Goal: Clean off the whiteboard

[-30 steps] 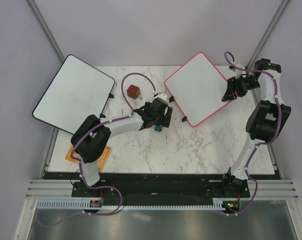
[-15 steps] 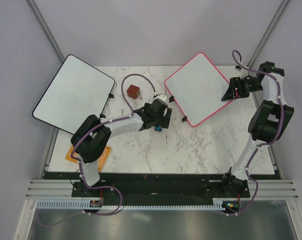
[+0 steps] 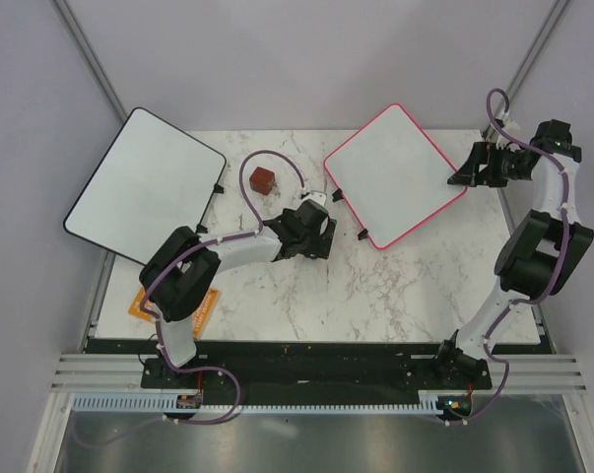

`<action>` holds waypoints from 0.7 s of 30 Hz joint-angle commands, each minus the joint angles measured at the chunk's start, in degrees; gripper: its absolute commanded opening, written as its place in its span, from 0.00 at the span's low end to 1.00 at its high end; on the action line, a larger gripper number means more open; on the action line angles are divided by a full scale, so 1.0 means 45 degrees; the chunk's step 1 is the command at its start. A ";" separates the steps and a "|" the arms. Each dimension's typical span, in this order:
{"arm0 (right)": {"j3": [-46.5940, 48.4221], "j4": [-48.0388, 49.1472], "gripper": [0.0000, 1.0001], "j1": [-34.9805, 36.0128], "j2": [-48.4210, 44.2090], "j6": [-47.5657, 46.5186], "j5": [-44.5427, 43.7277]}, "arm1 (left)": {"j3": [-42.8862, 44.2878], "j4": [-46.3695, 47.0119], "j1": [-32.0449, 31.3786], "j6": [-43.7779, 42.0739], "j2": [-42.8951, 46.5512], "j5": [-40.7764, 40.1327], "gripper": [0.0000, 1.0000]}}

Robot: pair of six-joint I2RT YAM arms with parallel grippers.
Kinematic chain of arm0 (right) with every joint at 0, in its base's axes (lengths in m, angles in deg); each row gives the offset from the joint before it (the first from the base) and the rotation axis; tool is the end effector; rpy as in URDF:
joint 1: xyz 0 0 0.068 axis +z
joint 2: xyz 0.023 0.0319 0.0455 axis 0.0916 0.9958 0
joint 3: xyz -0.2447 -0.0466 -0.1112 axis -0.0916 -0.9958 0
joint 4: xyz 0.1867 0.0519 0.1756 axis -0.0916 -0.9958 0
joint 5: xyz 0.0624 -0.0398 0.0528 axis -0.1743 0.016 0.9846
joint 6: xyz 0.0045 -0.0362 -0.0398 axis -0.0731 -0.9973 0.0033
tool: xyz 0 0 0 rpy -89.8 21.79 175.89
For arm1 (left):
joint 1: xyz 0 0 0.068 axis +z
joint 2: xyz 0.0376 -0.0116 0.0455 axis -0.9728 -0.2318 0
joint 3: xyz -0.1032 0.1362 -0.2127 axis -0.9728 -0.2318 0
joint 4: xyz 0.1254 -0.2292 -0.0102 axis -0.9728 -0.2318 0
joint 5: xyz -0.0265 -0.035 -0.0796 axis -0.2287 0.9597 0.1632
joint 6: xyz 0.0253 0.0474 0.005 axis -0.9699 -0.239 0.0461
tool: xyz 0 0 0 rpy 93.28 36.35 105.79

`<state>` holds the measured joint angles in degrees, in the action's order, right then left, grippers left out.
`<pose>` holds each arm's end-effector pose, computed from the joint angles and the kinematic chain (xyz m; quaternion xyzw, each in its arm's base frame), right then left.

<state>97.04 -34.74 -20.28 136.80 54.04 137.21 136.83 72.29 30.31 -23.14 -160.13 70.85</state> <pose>0.3833 -0.1537 0.2894 -0.0805 0.8908 0.2769 0.3512 0.2777 -0.2757 0.1743 0.1432 0.9214 -0.0786 0.3526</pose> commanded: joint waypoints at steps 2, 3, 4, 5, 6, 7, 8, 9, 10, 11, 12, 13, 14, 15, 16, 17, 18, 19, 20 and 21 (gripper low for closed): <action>-0.0700 0.0933 0.97 -0.0300 -0.1134 0.0895 0.0655 | -0.0202 0.0087 -0.0125 0.0063 0.0516 -0.0422 0.98; -0.0799 0.1030 0.97 -0.0456 -0.1193 0.1032 0.0655 | -0.0240 0.0106 -0.0164 0.0083 0.0652 -0.0519 0.98; -0.0916 0.1360 0.97 -0.0786 -0.1329 0.1169 0.0732 | -0.0318 0.0087 -0.0164 0.0083 0.0770 -0.0578 0.98; -0.1091 0.1479 0.97 -0.0983 -0.1389 0.1325 0.0772 | -0.0358 0.0106 -0.0164 0.0083 0.0906 -0.0617 0.98; -0.1151 0.1635 0.97 -0.1178 -0.1447 0.1674 0.0830 | -0.0416 0.0107 -0.0164 0.0044 0.1255 -0.0676 0.98; -0.1229 0.1946 0.97 -0.1663 -0.1641 0.1871 0.0927 | -0.0513 0.0087 -0.0145 0.0024 0.1433 -0.0715 0.98; -0.1404 0.2046 0.97 -0.1881 -0.1721 0.1970 0.0948 | -0.0572 0.0126 -0.0164 -0.0014 0.1628 -0.0735 0.99; -0.1502 0.2221 0.98 -0.2096 -0.1857 0.2203 0.1064 | -0.0650 0.0184 -0.0164 -0.0228 0.2171 -0.0580 0.99; -0.1638 0.2455 0.98 -0.2523 -0.2129 0.2225 0.1181 | -0.0883 0.0455 -0.0164 -0.0365 0.2448 -0.0462 0.99; -0.1814 0.2477 0.98 -0.2682 -0.2248 0.2186 0.1337 | -0.1021 0.0632 -0.0145 -0.0482 0.2779 -0.0307 0.99; -0.1893 0.2438 0.98 -0.2800 -0.2384 0.2108 0.1474 | -0.1138 0.0711 -0.0145 -0.0696 0.3092 -0.0054 0.99; -0.2029 0.2457 0.98 -0.3052 -0.2714 0.2050 0.1553 | -0.1275 0.0751 -0.0145 -0.0776 0.3694 -0.0012 0.99; -0.2398 0.2496 0.98 -0.3113 -0.2930 0.1914 0.1592 | -0.1334 0.0751 -0.0106 -0.0893 0.3990 0.0104 0.99; -0.2633 0.2554 0.98 -0.3172 -0.3126 0.1738 0.1612 | -0.1393 0.0732 -0.0106 -0.1126 0.4264 0.0279 0.99; -0.2926 0.2787 0.98 -0.3172 -0.3650 0.1563 0.1612 | -0.1490 0.0712 -0.0106 -0.1263 0.4866 0.0416 0.99; -0.3780 0.3118 0.98 -0.3172 -0.3945 0.1619 0.1631 | -0.1530 0.0557 -0.0028 -0.1381 0.5124 0.0534 0.99; -0.4291 0.3527 0.98 -0.3172 -0.4238 0.1677 0.1690 | -0.1549 0.0421 0.0030 -0.1517 0.5436 0.0728 0.99; -0.4779 0.4324 0.98 -0.3172 -0.4763 0.1755 0.1922 | -0.1588 0.0322 0.0089 -0.1596 0.5690 0.0865 0.99; -0.5751 0.4777 0.98 -0.3172 -0.5058 0.1930 0.1944 | -0.1608 0.0012 0.0225 -0.1636 0.6234 0.0964 0.99; -0.6263 0.5980 0.98 -0.3172 -0.5313 0.2241 0.1944 | -0.1685 -0.0107 0.0284 -0.1713 0.6491 0.1081 0.99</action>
<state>77.15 -20.29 -35.06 118.77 62.26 142.56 130.27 73.09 30.23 -26.81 -136.70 72.71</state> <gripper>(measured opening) 0.982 0.991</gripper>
